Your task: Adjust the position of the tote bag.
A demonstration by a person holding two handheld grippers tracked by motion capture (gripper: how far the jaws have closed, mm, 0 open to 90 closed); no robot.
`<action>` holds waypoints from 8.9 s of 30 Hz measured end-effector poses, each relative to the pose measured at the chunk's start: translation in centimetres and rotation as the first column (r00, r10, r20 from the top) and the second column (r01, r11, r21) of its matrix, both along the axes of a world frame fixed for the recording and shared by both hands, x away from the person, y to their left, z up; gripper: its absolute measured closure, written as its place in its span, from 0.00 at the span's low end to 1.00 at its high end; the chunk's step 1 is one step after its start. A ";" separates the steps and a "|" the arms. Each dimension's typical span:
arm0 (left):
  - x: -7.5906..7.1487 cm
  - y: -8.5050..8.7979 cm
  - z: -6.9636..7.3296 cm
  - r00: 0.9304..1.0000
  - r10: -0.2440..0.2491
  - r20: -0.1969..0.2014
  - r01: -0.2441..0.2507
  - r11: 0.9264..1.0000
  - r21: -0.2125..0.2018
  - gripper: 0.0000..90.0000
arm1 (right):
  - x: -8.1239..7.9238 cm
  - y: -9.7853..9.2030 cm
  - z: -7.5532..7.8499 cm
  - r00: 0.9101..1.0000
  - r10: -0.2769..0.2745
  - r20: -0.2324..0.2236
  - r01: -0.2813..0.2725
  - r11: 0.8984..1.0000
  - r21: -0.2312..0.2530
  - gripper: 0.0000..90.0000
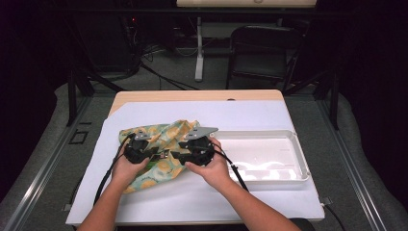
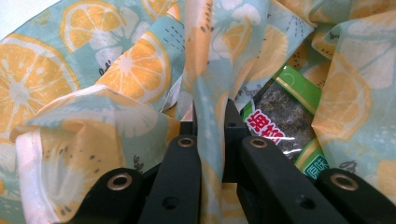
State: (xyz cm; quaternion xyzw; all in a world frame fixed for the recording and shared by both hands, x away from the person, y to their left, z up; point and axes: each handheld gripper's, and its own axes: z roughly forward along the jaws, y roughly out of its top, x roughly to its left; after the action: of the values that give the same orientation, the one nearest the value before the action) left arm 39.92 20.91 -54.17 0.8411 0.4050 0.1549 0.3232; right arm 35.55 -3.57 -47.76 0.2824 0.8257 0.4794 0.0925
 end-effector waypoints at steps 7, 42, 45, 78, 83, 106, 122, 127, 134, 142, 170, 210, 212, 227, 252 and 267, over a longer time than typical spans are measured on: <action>0.2 0.5 0.6 0.999 0.029 0.017 -0.029 1.000 -0.007 1.00 | -0.4 2.1 -2.2 0.996 0.060 -0.064 -0.062 0.997 -0.035 0.63; 1.0 2.5 4.2 0.986 0.144 0.089 -0.137 0.988 -0.075 1.00 | -1.3 2.1 -6.0 0.992 -0.049 -0.120 0.021 0.974 -0.224 0.93; 1.3 2.4 4.6 0.983 0.153 0.104 -0.146 0.987 -0.070 1.00 | -1.3 1.9 -6.5 0.988 -0.058 -0.142 0.025 0.974 -0.224 0.94; 9.2 3.5 0.9 0.957 0.291 -0.004 -0.290 0.953 0.083 1.00 | -2.2 2.0 -7.8 0.990 -0.032 -0.136 -0.003 0.967 -0.254 0.99; 9.4 3.4 0.2 0.959 0.284 -0.015 -0.280 0.953 0.118 1.00 | -2.3 2.0 -7.8 0.990 -0.040 -0.135 0.004 0.967 -0.256 0.99; 7.6 4.2 3.2 0.968 0.248 0.027 -0.249 0.969 0.001 0.59 | -2.2 1.8 -7.9 0.988 -0.038 -0.147 0.000 0.968 -0.250 0.99; -2.0 4.9 8.6 0.978 0.179 0.106 -0.169 0.981 -0.094 0.50 | -2.1 1.8 -7.9 0.987 -0.048 -0.155 0.010 0.971 -0.237 0.99; -4.3 5.7 7.7 0.970 0.224 0.092 -0.215 0.972 -0.091 0.50 | -2.2 1.8 -8.0 0.986 -0.054 -0.155 0.017 0.973 -0.230 0.99; -6.0 5.4 6.1 0.979 0.196 0.053 -0.188 0.975 -0.118 0.56 | -2.2 1.8 -7.9 0.986 -0.052 -0.156 0.015 0.972 -0.234 0.99; -4.8 4.1 3.7 0.982 0.187 0.032 -0.187 0.982 -0.010 0.97 | -2.2 1.7 -7.9 0.987 -0.048 -0.152 0.011 0.971 -0.239 0.99; -5.8 4.3 -0.4 0.979 0.204 -0.025 -0.195 0.960 0.201 0.97 | -2.6 1.4 -7.0 0.989 -0.047 -0.140 0.018 0.979 -0.204 0.90; -8.3 4.2 5.5 0.974 0.210 0.089 -0.207 0.977 -0.045 0.79 | -2.7 8.8 -7.9 0.986 0.062 -0.152 -0.096 0.969 -0.230 0.96; -8.8 3.5 5.7 0.980 0.175 0.090 -0.170 0.984 -0.060 0.80 | -2.7 8.8 -7.9 0.987 0.060 -0.152 -0.095 0.967 -0.237 0.96; -8.3 2.4 1.4 0.991 0.134 -0.011 -0.134 0.989 0.063 0.85 | -1.7 6.6 -3.9 0.997 0.017 -0.076 -0.027 0.989 -0.145 0.88; -8.0 2.9 0.3 0.988 0.150 -0.035 -0.147 0.987 0.066 0.80 | 4.5 5.4 -3.8 0.989 -0.149 -0.012 0.144 0.971 -0.189 0.42; -7.9 2.9 -0.1 0.987 0.153 -0.048 -0.149 0.986 0.068 0.80 | 6.7 6.1 -5.9 0.970 -0.242 -0.034 0.226 0.939 -0.260 0.75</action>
State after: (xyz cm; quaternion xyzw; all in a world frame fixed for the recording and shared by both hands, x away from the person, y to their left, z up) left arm 32.05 23.78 -54.27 0.8218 0.4707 0.1696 0.2725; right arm 42.29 2.56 -53.69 0.3798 0.8435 0.3456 0.1574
